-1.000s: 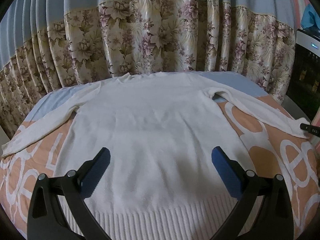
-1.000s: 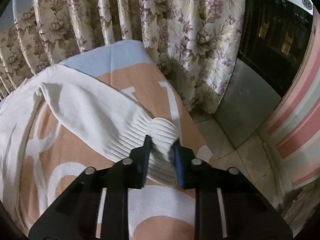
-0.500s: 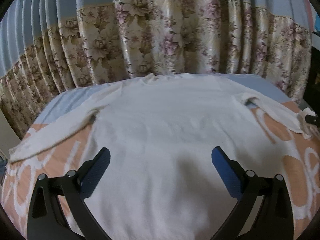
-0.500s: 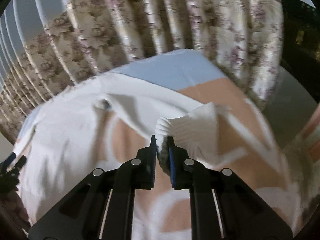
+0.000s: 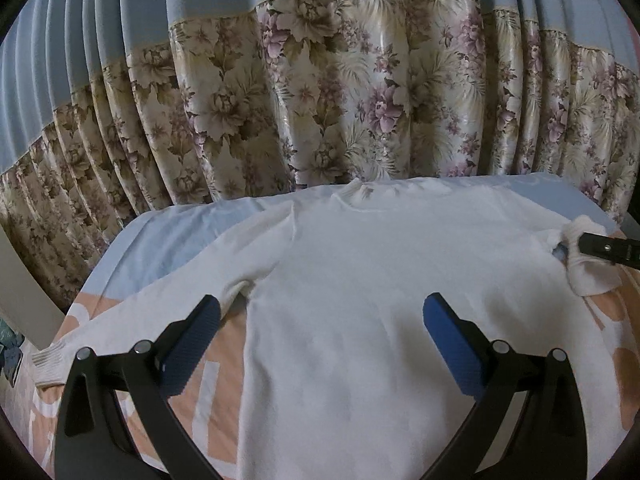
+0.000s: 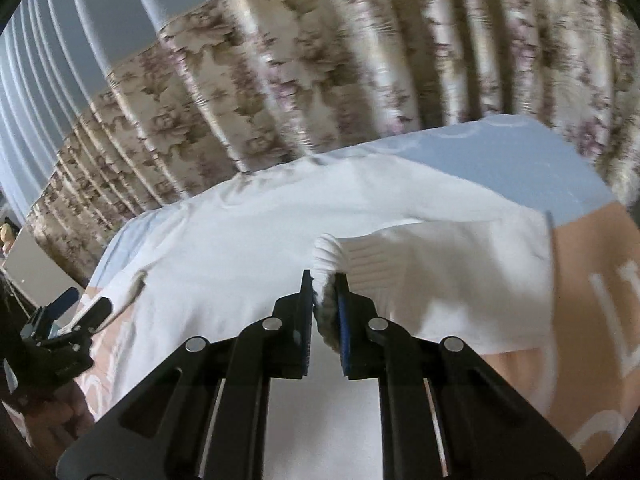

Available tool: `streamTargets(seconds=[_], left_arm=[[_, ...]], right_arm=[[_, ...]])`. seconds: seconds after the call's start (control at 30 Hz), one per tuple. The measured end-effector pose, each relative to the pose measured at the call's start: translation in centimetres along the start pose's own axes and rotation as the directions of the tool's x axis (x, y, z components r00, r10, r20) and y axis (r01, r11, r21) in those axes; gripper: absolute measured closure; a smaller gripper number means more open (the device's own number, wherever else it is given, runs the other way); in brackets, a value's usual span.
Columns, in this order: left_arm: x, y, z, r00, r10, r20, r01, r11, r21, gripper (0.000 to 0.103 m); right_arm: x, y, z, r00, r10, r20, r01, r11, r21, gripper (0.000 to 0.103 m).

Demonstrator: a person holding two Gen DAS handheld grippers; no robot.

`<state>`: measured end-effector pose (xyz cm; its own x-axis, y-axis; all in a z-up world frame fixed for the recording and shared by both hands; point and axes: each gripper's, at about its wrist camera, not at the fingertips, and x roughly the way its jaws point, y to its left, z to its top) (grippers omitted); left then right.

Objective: Fold small clothes
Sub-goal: 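Carry the held sleeve with the right gripper across the sweater body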

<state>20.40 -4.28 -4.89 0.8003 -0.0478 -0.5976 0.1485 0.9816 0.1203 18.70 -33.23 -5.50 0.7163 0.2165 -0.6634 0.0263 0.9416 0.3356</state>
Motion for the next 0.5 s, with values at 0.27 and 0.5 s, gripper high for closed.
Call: streamTargets(seconds=[0.27, 0.5], left_arm=[[1.8, 2.7, -0.8, 1.000, -0.003, -0.022, 0.002, 0.999, -0.038, 0.002], [3.3, 5.8, -1.3, 0.999, 0.024, -0.038, -0.026, 0.997, -0.072, 0.002]], right_arm=[[5.4, 6.3, 1.5, 0.996, 0.075, -0.041, -0.075, 0.997, -0.020, 0.092], [10.6, 11.0, 2.6, 0.989, 0.122, -0.087, -0.126, 0.991, -0.052, 0.092]])
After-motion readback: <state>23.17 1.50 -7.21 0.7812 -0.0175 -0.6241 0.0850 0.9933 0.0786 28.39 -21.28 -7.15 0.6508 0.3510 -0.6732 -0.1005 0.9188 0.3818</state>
